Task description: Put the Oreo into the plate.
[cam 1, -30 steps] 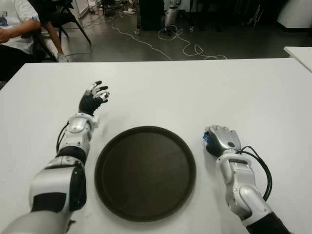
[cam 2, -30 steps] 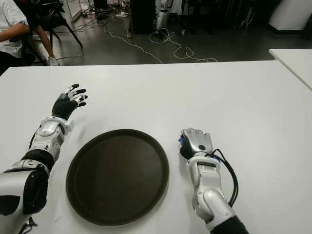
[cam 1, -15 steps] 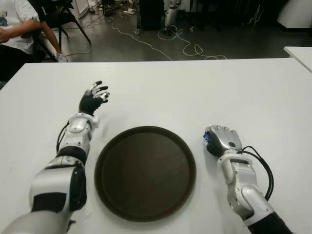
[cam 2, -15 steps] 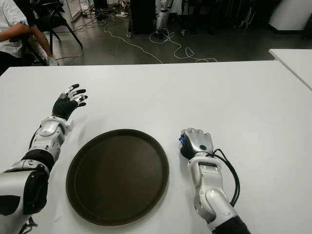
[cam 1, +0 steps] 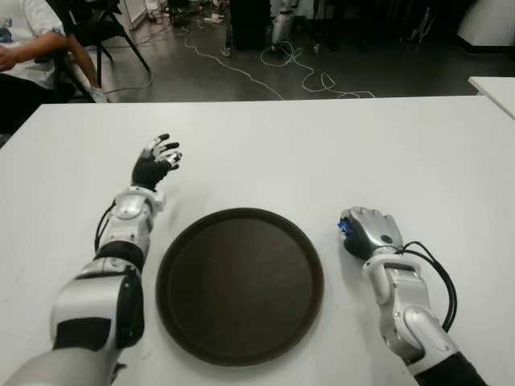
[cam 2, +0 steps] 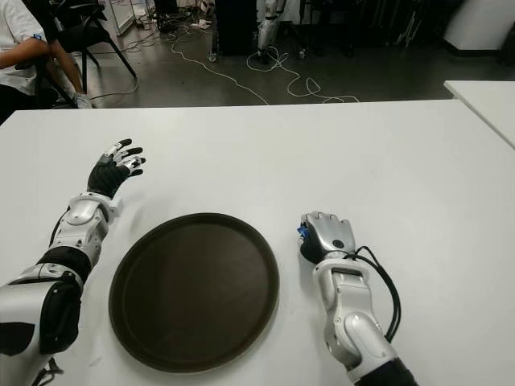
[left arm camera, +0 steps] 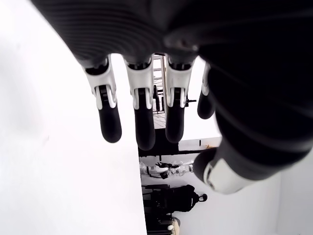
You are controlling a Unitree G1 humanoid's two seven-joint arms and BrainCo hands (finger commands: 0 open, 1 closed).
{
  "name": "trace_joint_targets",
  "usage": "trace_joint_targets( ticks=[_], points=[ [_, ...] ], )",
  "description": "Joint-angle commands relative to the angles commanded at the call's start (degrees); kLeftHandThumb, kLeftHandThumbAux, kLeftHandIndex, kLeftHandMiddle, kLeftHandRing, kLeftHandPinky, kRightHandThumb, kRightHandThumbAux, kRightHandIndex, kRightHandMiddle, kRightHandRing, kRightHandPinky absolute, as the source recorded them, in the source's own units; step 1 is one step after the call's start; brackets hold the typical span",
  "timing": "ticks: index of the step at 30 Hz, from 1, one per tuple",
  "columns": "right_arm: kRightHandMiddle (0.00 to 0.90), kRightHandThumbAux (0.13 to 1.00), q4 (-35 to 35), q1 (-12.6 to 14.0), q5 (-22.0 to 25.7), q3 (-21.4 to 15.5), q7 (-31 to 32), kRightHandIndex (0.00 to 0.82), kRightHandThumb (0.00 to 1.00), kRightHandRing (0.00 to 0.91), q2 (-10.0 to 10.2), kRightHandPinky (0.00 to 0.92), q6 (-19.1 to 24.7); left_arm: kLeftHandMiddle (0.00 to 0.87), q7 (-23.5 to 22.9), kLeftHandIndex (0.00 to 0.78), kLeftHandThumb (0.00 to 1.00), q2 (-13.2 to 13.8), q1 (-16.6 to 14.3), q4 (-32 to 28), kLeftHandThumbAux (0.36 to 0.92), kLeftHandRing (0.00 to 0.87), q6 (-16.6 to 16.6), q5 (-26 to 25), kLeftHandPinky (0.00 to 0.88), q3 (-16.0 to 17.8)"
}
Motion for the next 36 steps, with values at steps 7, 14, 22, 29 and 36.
trace_joint_targets(
  ticks=[7, 14, 22, 29, 36],
  points=[
    [0.681, 0.730, -1.15, -0.15, -0.55, 0.39, 0.34, 0.428, 0.691, 0.684, -0.69, 0.670, -0.23, 0.220, -0.30, 0.129, 0.005, -0.03, 0.03, -0.03, 0.726, 0.228, -0.10, 0.11, 0.237, -0.10],
    [0.688, 0.730, -3.03, -0.44, -0.89, 0.25, 1.57, 0.428, 0.692, 0.691, -1.05, 0.676, -0.16, 0.220, -0.43, 0.130, 0.001, -0.02, -0.10, 0.10, 0.736, 0.224, 0.11, 0.12, 0.229, -0.11],
    [0.684, 0.730, -4.73, -0.81, -1.54, -0.07, 2.15, 0.428, 0.692, 0.687, -1.68, 0.673, -1.18, 0.217, -0.74, 0.132, 0.000, 0.04, -0.15, 0.23, 0.736, 0.219, 0.34, 0.24, 0.223, -0.23],
    [0.666, 0.729, -5.22, -1.67, -2.48, -0.10, 2.37, 0.428, 0.692, 0.670, -2.27, 0.659, -1.88, 0.211, -1.06, 0.127, 0.000, 0.05, -0.18, 0.31, 0.726, 0.219, 0.17, 0.22, 0.222, -0.23],
    [0.667, 0.730, -6.27, -2.85, -3.42, 0.00, 3.38, 0.428, 0.691, 0.667, -2.70, 0.654, -2.42, 0.213, -1.24, 0.126, 0.004, 0.02, -0.14, 0.30, 0.732, 0.222, -0.02, 0.21, 0.233, -0.20]
  ],
)
